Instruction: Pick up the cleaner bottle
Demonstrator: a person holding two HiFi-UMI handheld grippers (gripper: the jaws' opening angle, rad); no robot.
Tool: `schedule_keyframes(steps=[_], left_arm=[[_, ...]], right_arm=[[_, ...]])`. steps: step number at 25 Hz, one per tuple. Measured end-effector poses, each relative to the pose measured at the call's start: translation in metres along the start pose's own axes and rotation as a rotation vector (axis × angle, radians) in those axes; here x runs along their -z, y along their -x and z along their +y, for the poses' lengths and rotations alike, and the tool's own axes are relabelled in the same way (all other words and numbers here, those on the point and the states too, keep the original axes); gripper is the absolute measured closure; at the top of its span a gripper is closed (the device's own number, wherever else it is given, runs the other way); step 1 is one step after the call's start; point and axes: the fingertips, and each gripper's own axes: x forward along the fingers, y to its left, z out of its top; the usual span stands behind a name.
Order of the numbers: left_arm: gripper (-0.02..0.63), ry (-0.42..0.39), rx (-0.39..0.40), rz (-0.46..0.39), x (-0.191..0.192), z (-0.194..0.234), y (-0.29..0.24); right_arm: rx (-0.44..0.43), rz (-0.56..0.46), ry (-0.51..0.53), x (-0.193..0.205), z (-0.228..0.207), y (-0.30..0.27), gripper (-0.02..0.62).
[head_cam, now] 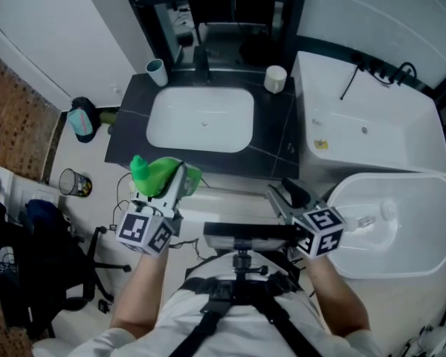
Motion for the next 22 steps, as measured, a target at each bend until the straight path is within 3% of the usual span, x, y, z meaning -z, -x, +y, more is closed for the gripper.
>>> schedule_keyframes(steps=[22], left_arm=[[0.442, -0.036, 0.065, 0.043, 0.007, 0.018, 0.036]], right_arm=[[0.087, -0.03, -0.01, 0.014, 0.027, -0.007, 0.411]])
